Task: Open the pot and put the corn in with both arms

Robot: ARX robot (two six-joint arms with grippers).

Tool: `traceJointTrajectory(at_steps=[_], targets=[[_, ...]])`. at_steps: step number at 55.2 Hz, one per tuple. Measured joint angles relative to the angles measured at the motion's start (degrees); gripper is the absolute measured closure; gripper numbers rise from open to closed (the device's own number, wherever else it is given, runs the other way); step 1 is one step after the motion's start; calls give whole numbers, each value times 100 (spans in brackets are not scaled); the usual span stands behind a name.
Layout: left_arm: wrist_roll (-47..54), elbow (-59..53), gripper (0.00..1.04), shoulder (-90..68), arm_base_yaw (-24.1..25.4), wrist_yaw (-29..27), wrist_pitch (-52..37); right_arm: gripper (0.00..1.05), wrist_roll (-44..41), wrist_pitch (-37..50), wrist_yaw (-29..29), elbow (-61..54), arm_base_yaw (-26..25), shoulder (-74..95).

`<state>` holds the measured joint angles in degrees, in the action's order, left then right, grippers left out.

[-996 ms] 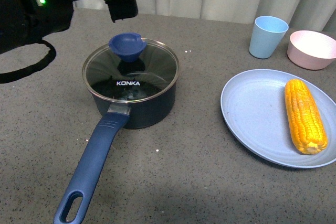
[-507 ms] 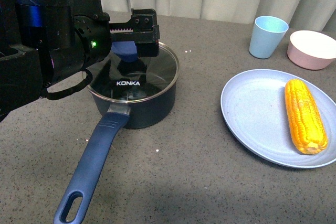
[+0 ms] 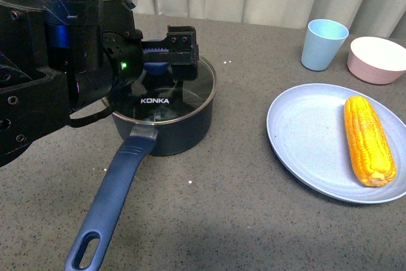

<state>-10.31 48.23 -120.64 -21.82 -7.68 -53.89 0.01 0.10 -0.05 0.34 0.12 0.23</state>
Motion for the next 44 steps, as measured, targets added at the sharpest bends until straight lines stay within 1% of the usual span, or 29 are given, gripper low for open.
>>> traceJointTrajectory(at_steps=[8, 10, 19, 21, 36, 44], targets=[[15, 2, 7, -15, -2, 28, 33, 9, 0, 0, 0, 0, 0, 0], [28, 2, 11, -20, -4, 28, 33, 9, 0, 0, 0, 0, 0, 0], [48, 42, 39, -22, -4, 111, 76, 9, 0, 0, 0, 0, 0, 0], [44, 44, 43, -22, -4, 122, 76, 9, 0, 0, 0, 0, 0, 0], [37, -11, 44, 149, -4, 210, 190, 9, 0, 0, 0, 0, 0, 0], [-13, -120, 44, 542, 33, 260, 264, 9, 0, 0, 0, 0, 0, 0]])
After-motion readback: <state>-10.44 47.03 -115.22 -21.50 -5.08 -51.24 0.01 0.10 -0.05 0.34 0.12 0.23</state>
